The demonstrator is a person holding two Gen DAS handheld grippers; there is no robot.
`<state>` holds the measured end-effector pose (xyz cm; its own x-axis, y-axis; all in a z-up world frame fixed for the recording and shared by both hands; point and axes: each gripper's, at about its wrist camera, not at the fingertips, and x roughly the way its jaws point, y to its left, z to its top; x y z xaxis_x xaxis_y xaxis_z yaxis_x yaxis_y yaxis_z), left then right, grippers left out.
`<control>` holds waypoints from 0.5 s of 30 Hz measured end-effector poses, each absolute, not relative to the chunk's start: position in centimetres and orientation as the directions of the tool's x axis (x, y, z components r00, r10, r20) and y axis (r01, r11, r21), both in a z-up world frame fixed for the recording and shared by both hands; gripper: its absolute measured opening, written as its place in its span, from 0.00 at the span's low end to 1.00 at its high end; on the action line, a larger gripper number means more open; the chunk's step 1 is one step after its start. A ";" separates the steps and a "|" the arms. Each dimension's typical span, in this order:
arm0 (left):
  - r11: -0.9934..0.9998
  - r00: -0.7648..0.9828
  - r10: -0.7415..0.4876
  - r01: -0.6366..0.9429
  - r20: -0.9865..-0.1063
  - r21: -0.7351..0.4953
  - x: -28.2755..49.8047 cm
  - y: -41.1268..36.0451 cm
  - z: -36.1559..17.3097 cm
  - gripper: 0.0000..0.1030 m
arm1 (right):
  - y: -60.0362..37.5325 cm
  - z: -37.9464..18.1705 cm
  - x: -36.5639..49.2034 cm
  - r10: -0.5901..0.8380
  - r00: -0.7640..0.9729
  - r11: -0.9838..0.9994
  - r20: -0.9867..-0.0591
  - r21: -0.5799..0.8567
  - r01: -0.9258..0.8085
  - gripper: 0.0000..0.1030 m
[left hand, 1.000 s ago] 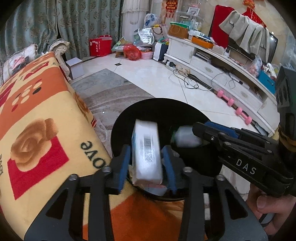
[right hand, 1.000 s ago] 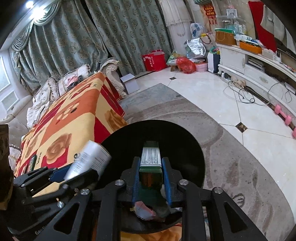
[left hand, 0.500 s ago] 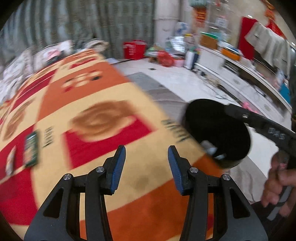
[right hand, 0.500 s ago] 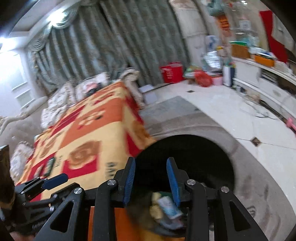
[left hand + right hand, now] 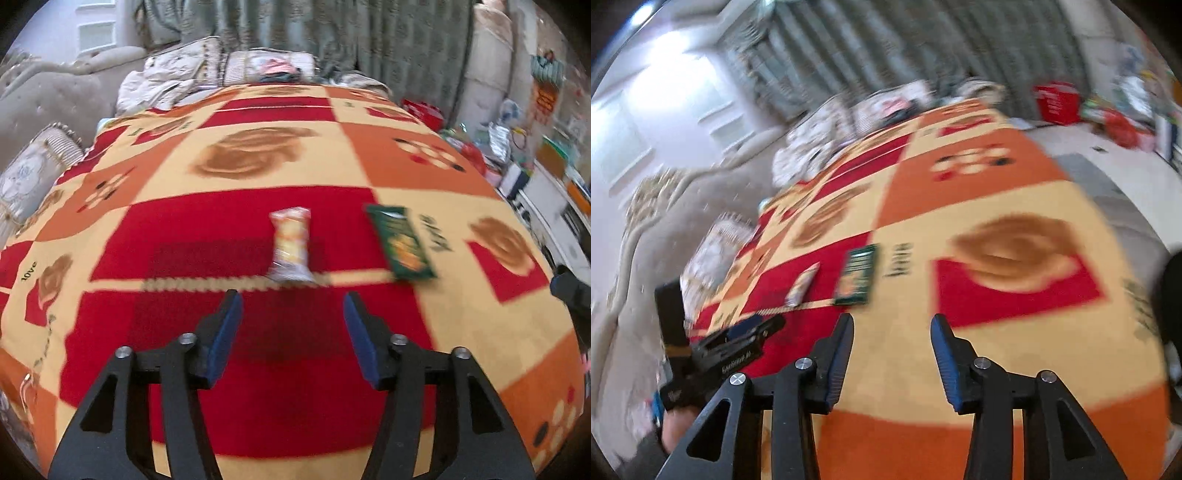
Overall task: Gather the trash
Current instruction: 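Move both open tools back over the snack packets on the bed, then grasp green cracker packet with right tool while left tool grasps yellow snack bar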
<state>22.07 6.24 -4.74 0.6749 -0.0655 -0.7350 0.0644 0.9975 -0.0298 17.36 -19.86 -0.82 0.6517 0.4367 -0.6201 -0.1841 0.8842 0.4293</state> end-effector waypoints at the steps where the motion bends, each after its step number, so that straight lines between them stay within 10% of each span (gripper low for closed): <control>1: 0.997 0.672 -0.072 0.066 -0.737 -0.037 22.8 6.9 -5.0 0.56 | -18.6 -1.1 18.2 0.443 0.644 0.886 -0.624 0.417 -0.205 0.42; 15: 0.992 0.634 -0.118 0.115 -0.765 -0.057 28.2 6.7 -7.0 0.55 | -8.7 -5.9 29.3 0.299 0.559 0.952 -0.773 0.203 -0.228 0.50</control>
